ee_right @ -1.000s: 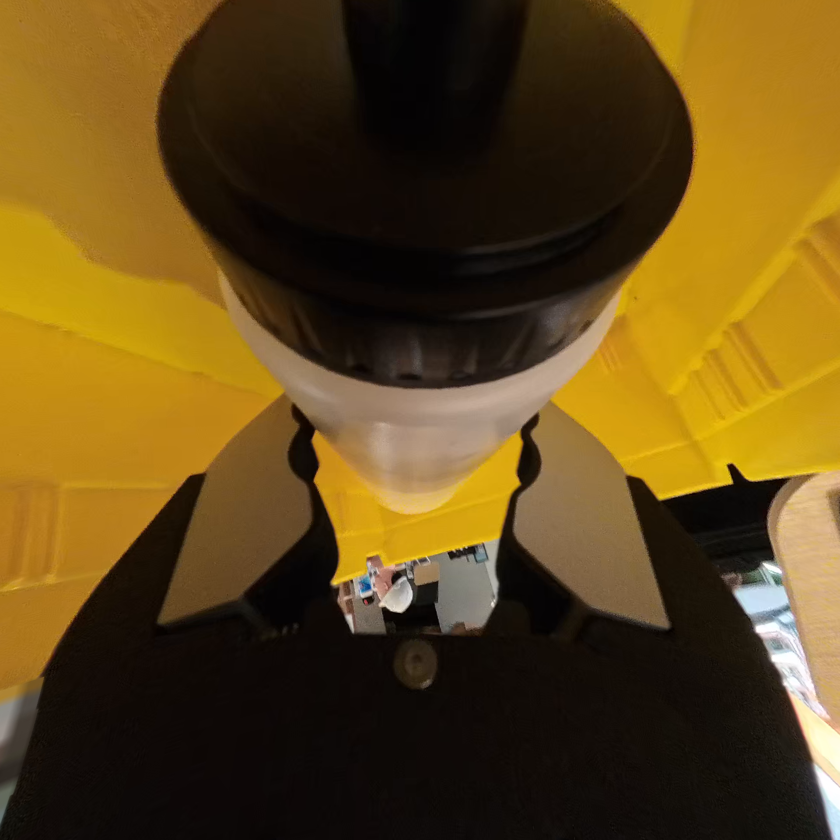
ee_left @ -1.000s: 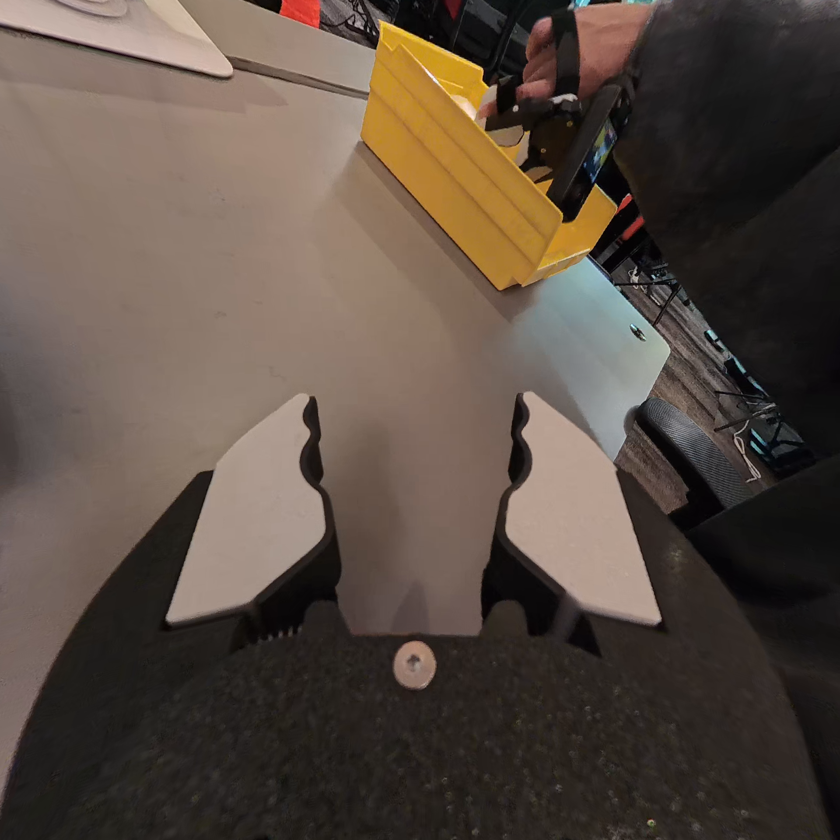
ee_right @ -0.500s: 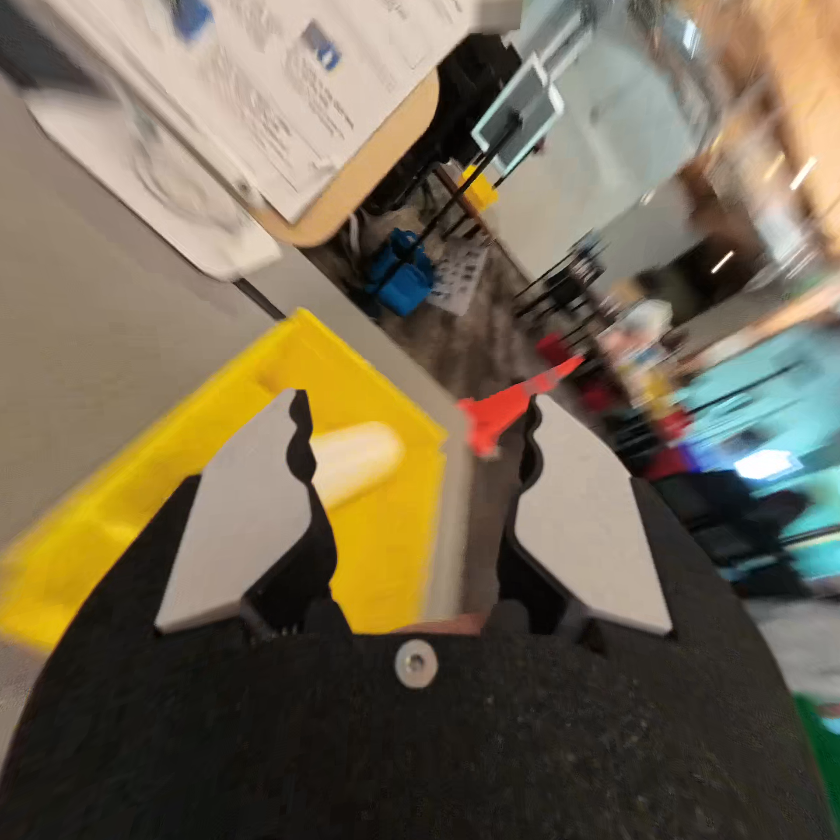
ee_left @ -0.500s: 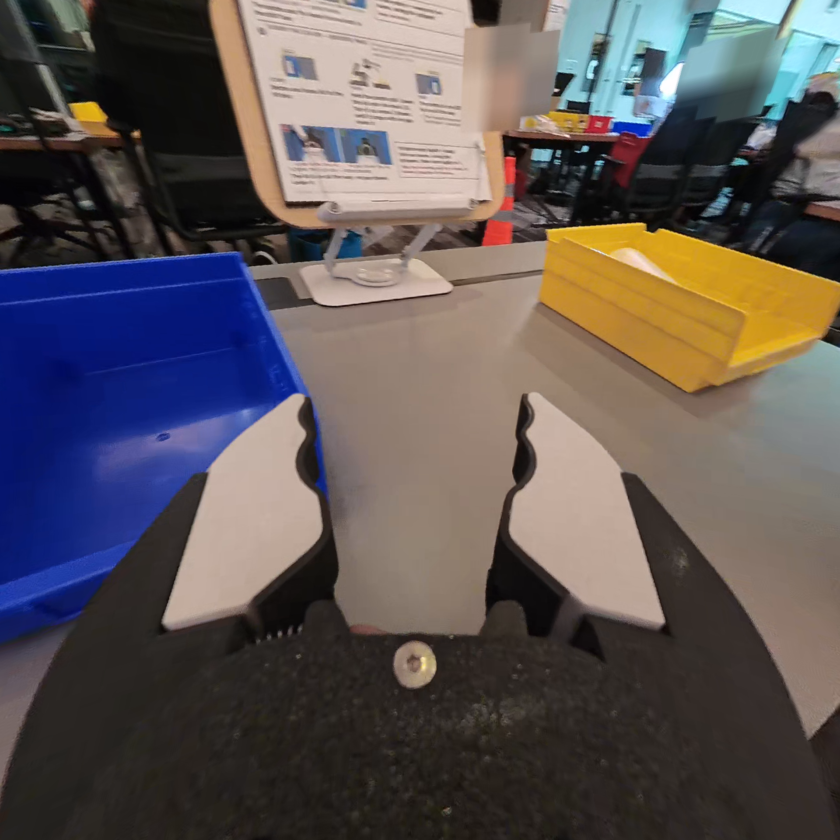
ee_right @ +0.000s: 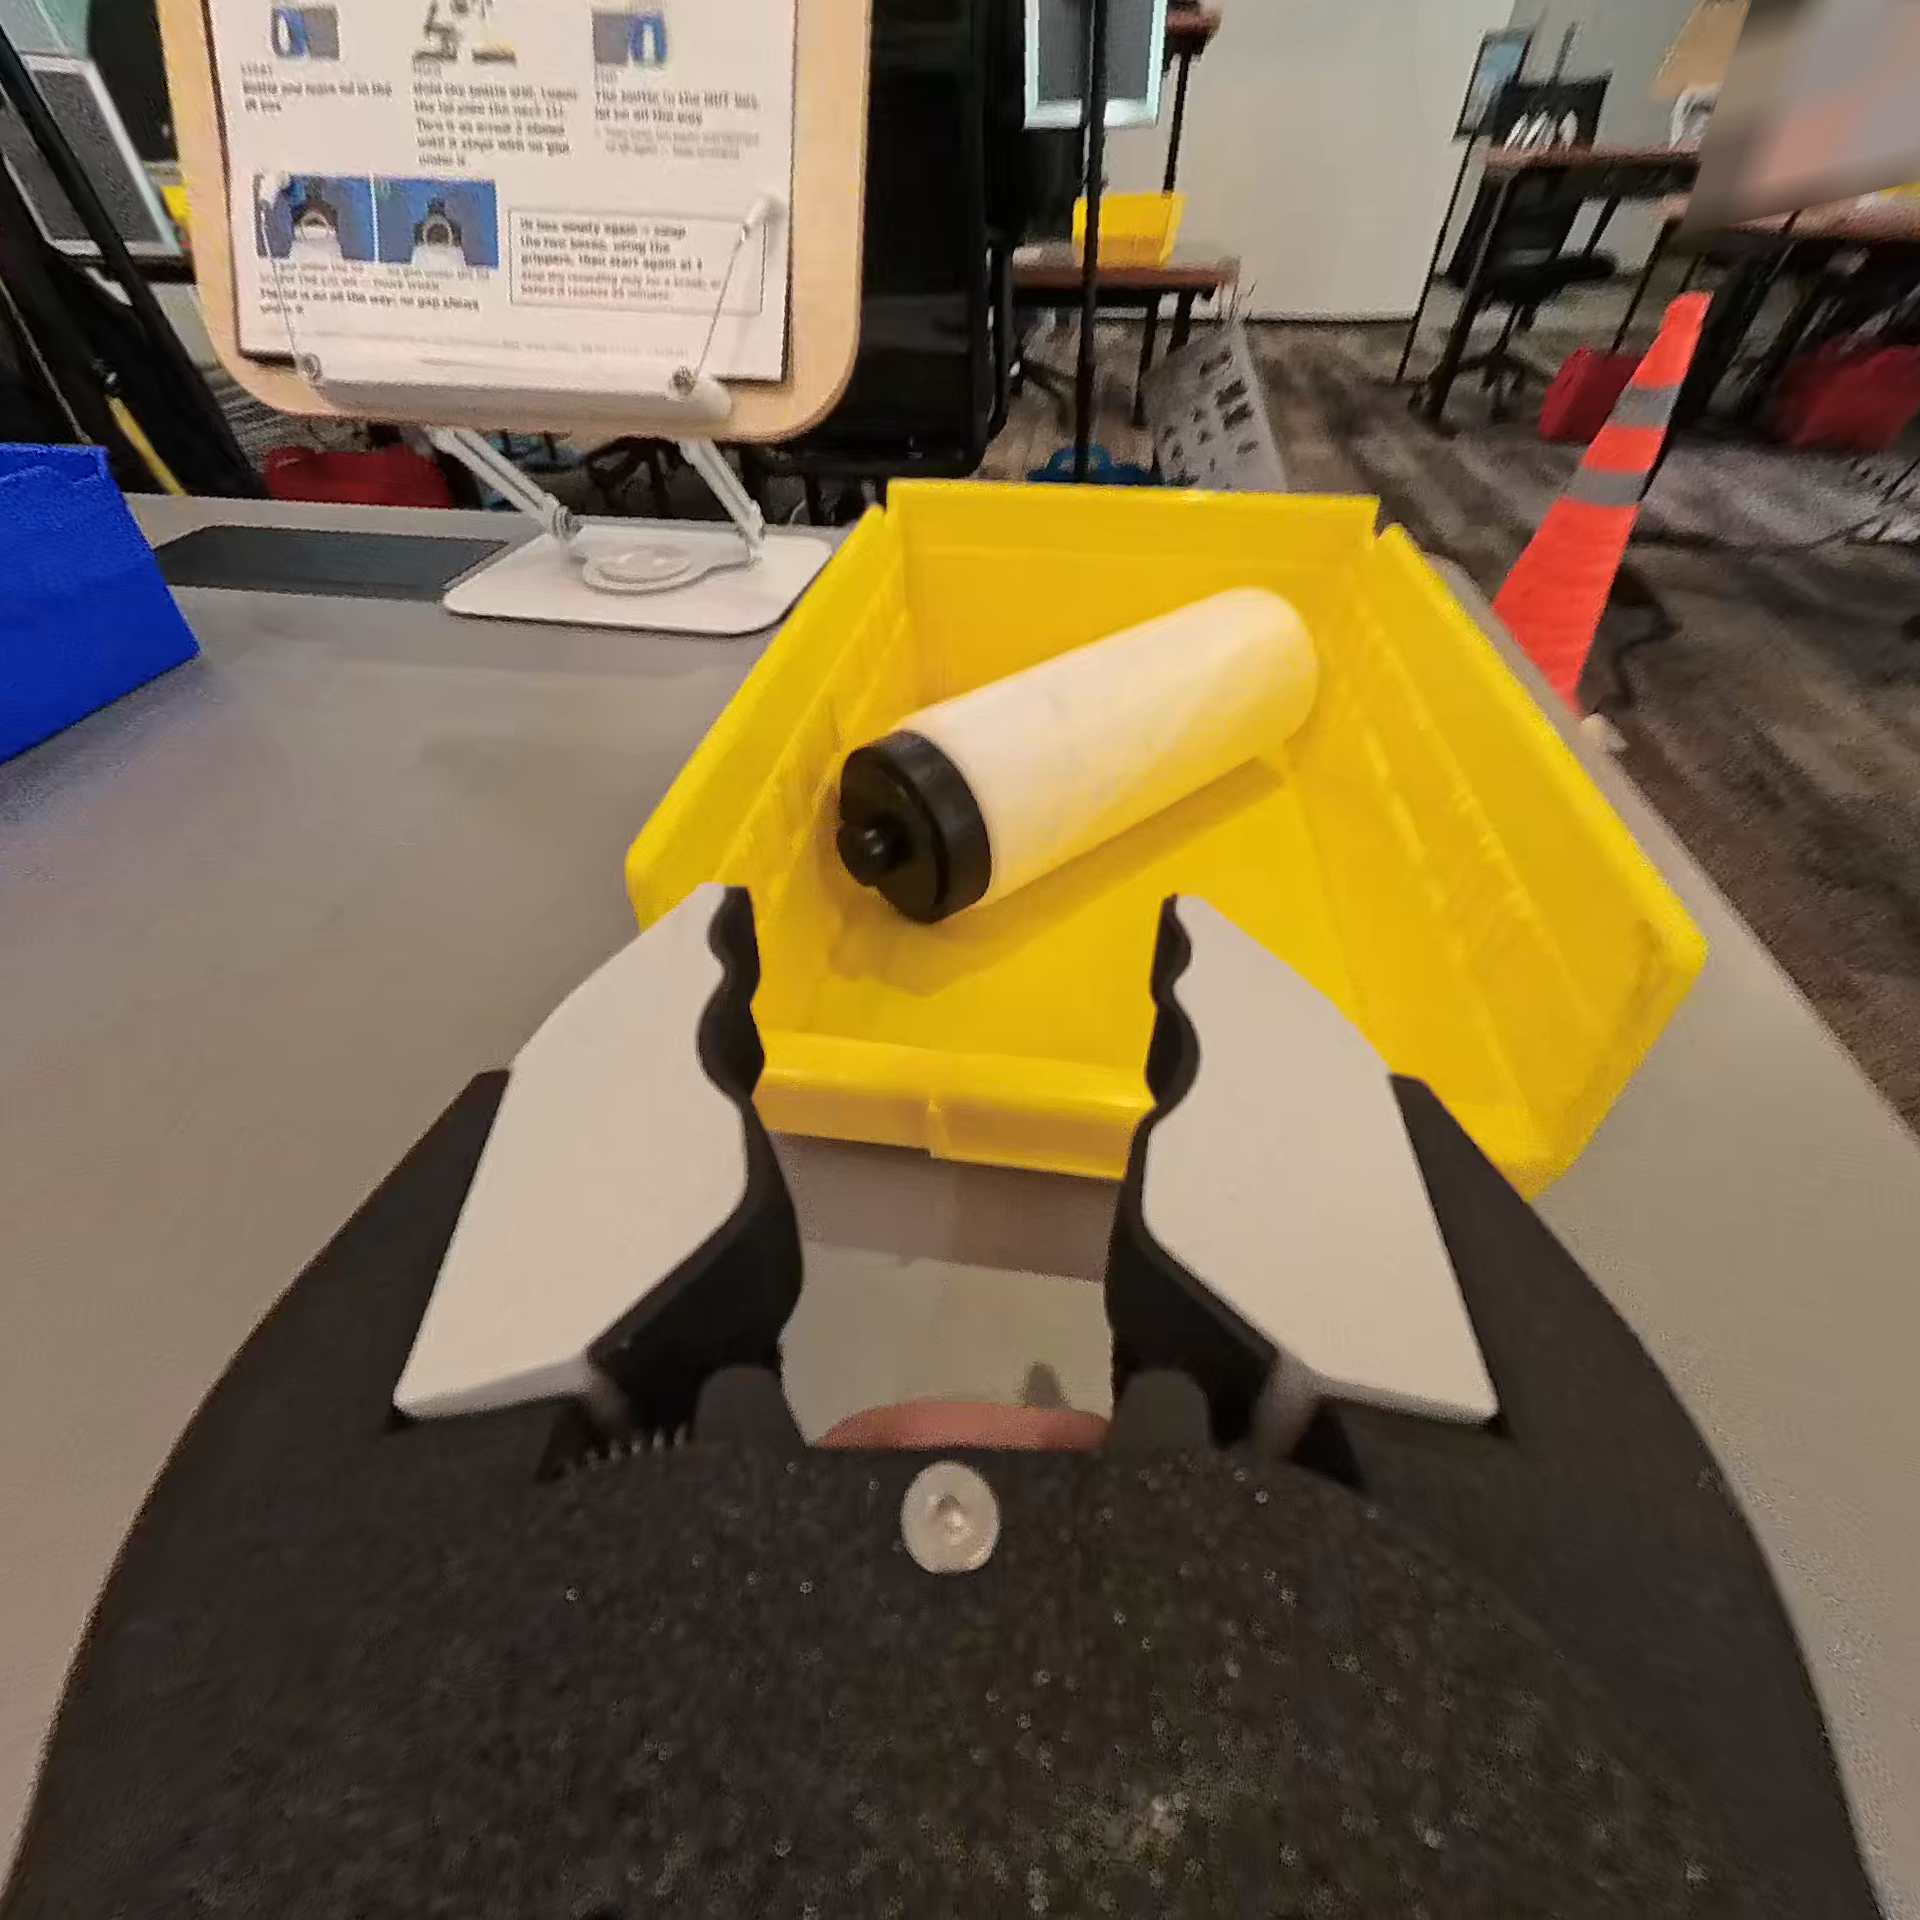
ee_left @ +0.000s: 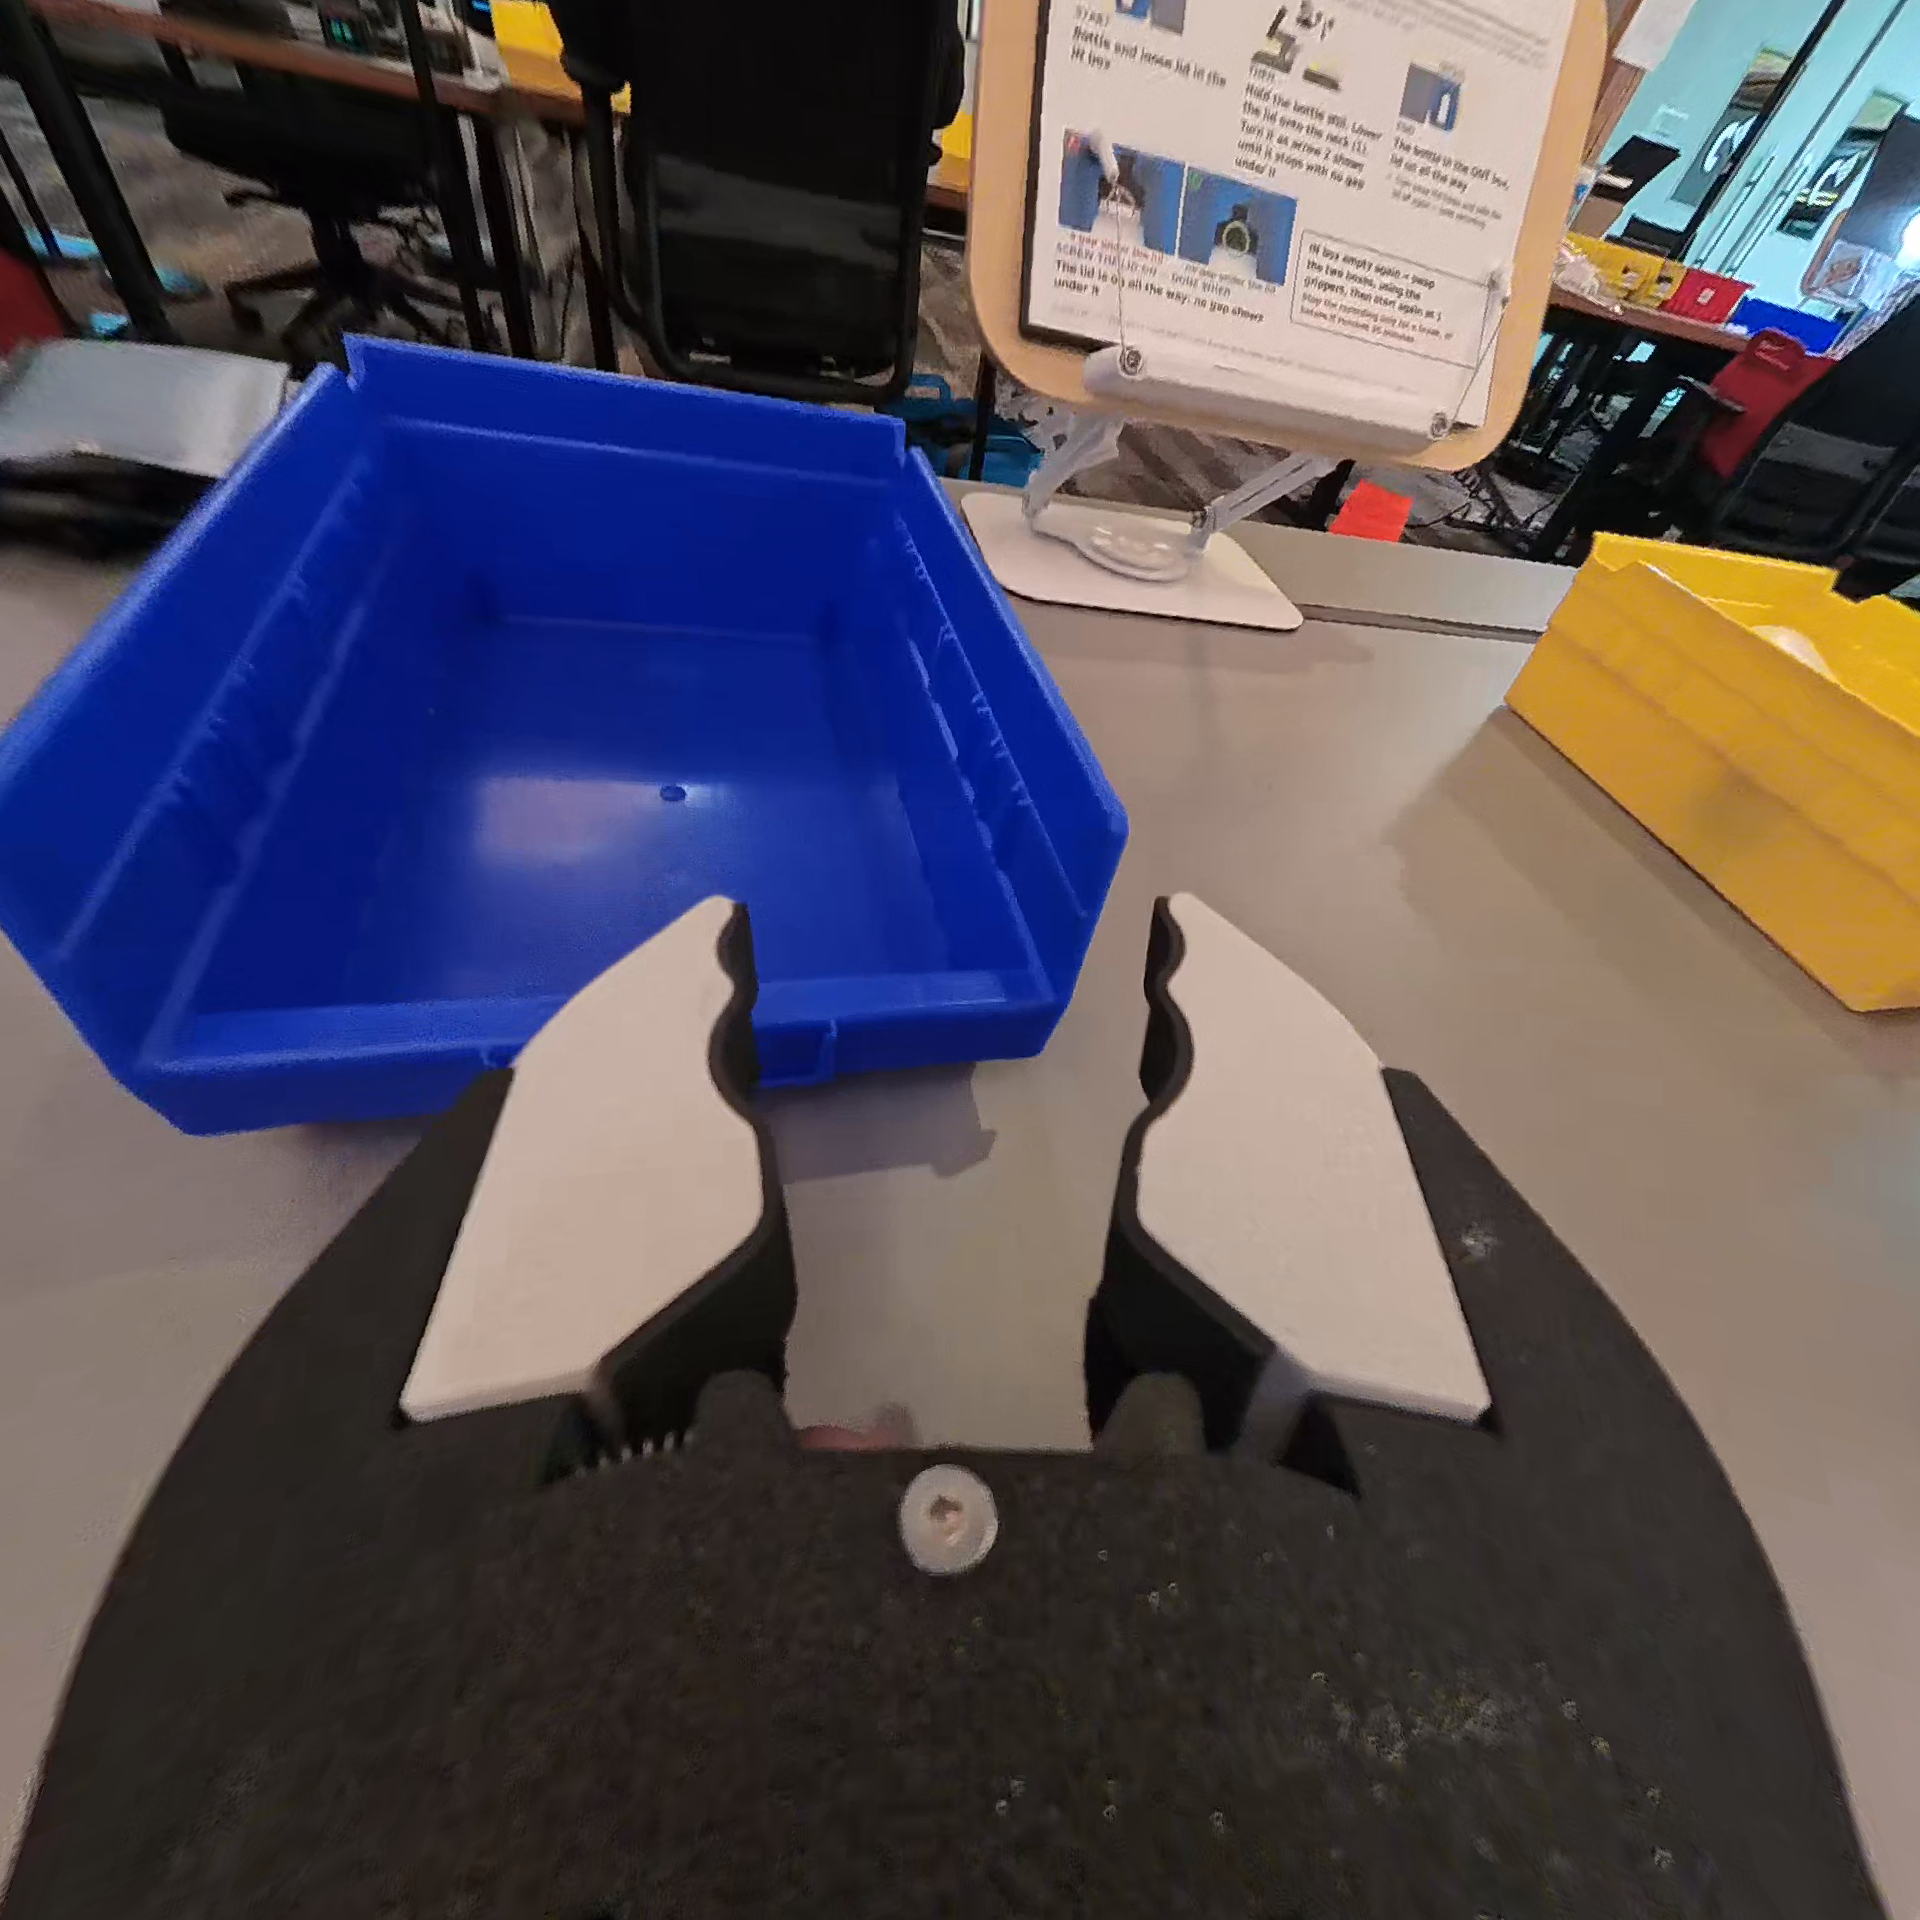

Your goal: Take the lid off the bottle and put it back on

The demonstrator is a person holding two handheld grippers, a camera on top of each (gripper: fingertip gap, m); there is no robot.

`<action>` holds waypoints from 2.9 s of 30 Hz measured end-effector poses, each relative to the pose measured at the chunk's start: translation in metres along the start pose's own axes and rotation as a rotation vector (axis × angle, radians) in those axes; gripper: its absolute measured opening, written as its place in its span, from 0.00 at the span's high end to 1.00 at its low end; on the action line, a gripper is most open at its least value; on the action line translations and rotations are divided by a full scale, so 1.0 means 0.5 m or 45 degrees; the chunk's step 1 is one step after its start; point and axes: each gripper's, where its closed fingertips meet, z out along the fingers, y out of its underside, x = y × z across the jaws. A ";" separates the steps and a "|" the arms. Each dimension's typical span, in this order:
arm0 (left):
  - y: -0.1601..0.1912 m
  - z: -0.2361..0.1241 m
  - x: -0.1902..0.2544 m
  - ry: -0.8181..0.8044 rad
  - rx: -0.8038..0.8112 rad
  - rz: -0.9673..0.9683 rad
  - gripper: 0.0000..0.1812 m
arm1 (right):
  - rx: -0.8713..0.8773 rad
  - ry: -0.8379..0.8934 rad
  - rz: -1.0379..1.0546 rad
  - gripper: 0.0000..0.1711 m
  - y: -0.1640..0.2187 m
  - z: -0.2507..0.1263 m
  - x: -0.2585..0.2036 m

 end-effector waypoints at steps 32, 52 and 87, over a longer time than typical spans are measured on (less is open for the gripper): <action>0.063 0.026 0.107 0.187 -0.215 0.104 0.61 | -0.231 -0.408 0.012 0.44 0.056 0.096 -0.224; 0.150 0.359 0.640 0.406 -0.443 0.274 0.97 | -0.281 0.284 0.115 0.76 0.100 -0.001 0.001; -0.042 -0.068 -0.005 0.004 0.014 0.087 0.69 | -0.010 -0.562 -0.416 0.79 0.025 0.036 -0.509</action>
